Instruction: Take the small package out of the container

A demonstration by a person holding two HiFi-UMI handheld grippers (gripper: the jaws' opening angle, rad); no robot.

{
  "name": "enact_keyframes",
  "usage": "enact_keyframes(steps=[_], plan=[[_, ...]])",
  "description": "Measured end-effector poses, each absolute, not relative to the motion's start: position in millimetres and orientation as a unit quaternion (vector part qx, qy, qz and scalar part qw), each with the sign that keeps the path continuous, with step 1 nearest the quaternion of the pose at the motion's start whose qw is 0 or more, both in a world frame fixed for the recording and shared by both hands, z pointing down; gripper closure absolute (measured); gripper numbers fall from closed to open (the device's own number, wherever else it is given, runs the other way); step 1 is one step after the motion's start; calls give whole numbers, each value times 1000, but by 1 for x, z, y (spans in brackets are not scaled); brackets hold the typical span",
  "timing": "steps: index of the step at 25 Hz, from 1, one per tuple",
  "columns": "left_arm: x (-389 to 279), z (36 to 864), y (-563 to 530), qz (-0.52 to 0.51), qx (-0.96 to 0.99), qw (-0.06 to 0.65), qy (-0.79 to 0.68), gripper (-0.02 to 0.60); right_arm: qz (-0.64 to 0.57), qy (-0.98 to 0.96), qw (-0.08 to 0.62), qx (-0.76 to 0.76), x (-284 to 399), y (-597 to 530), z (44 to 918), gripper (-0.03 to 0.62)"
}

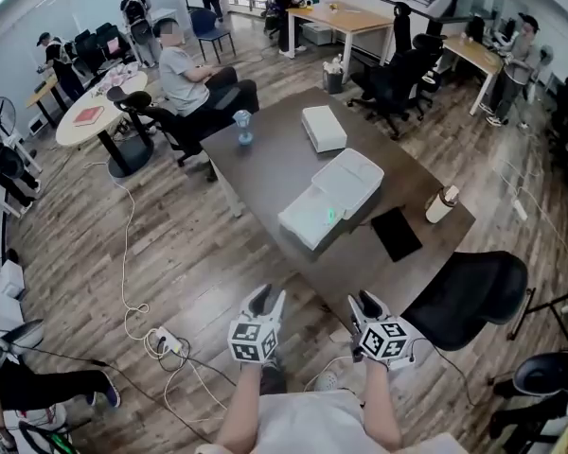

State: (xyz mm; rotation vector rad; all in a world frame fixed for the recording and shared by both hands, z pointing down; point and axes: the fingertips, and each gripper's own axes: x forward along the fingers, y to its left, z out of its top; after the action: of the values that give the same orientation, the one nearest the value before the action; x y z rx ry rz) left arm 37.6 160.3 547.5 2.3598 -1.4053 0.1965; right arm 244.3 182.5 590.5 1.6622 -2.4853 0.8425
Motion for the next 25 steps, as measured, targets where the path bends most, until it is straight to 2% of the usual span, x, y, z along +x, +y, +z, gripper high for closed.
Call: enact_keyframes(steps=[5,8,14,25], plan=[[16,542,121,50,852,193,-484,391,250,-800,48,543,230,140,580,388],[8,552,109,55,862,204,-461,361,249,-799,65,544,212,127,585,385],[-23,563,83,68,878,209,-424,356,236,-797,105,546,180,100,591,381],[-73,573,60,51,886,231,-398,348,237,-778,137,565,159,88,591,376]])
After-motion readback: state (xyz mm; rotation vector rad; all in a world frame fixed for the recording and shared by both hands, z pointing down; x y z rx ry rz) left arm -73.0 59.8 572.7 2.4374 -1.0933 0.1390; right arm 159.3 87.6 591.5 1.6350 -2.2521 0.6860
